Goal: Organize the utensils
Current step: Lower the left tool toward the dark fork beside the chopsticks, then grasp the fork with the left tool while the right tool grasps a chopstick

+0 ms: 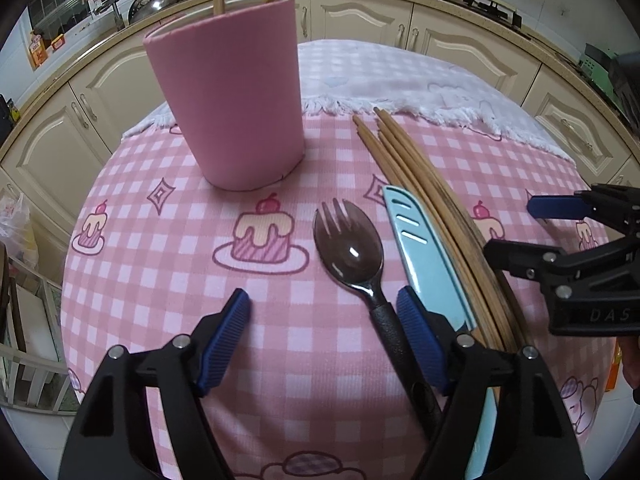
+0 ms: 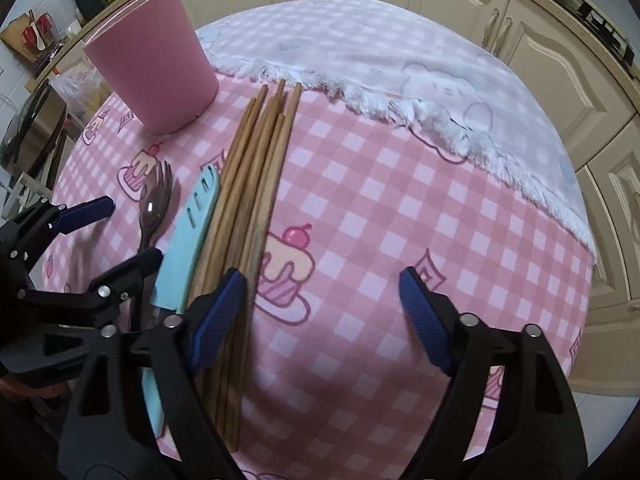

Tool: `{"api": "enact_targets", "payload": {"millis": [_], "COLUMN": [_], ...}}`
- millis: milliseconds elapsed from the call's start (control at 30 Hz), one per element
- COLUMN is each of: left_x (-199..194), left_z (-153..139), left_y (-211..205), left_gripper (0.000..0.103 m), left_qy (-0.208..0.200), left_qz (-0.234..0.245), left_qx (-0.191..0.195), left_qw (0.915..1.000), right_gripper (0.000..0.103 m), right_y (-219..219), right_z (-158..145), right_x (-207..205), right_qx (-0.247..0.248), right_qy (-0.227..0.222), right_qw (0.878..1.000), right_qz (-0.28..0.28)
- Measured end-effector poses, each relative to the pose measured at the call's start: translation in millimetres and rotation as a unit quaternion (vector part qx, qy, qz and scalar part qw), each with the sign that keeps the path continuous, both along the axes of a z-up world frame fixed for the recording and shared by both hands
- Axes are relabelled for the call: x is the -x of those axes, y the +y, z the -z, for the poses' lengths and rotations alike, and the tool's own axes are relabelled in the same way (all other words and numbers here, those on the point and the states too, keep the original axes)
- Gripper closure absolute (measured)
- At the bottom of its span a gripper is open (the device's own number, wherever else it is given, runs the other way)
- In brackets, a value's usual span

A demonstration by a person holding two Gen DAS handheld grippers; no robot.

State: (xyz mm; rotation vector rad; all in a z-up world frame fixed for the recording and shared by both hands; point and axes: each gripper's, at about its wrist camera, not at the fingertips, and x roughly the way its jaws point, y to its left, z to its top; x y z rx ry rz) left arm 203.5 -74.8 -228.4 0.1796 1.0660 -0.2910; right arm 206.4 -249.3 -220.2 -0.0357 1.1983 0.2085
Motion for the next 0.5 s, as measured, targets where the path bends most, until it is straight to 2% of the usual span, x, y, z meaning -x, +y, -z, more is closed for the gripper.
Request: {"api": "enact_targets", "payload": {"millis": [67, 133, 200, 300, 467, 500], "left_x": [1.0, -0.2, -2.1, -3.3, -6.7, -7.9], "left_z": [-1.0, -2.0, -3.1, -2.9, -2.5, -2.4], "left_y": [1.6, -0.1, -1.8, -3.2, -10.2, -11.1], "left_gripper": [0.029, 0.032, 0.037, 0.038, 0.041, 0.042], "left_qy": [-0.002, -0.003, -0.002, -0.002, -0.002, -0.002], "left_qz": [0.002, 0.007, 0.013, 0.018, 0.032, 0.035], "left_qx": [-0.001, -0.002, -0.001, -0.002, -0.004, -0.003], "left_qw": [1.0000, 1.0000, 0.9999, 0.9998, 0.9995, 0.9994], "right_gripper": [0.035, 0.049, 0.051, 0.052, 0.061, 0.067], "right_y": [4.5, 4.1, 3.5, 8.4, 20.3, 20.5], "right_z": [-1.0, -2.2, -2.5, -2.1, -1.7, -1.8], "right_x": [-2.2, -4.4, -4.4, -7.2, -23.1, -26.0], "right_qx": [0.001, -0.002, 0.002, 0.006, 0.029, 0.028], "right_qy": [0.002, 0.008, 0.015, 0.021, 0.016, 0.016], "right_qw": [1.000, 1.000, 1.000, 1.000, 0.999, 0.999], "right_qz": [-0.005, -0.004, -0.007, -0.013, -0.009, -0.007]}}
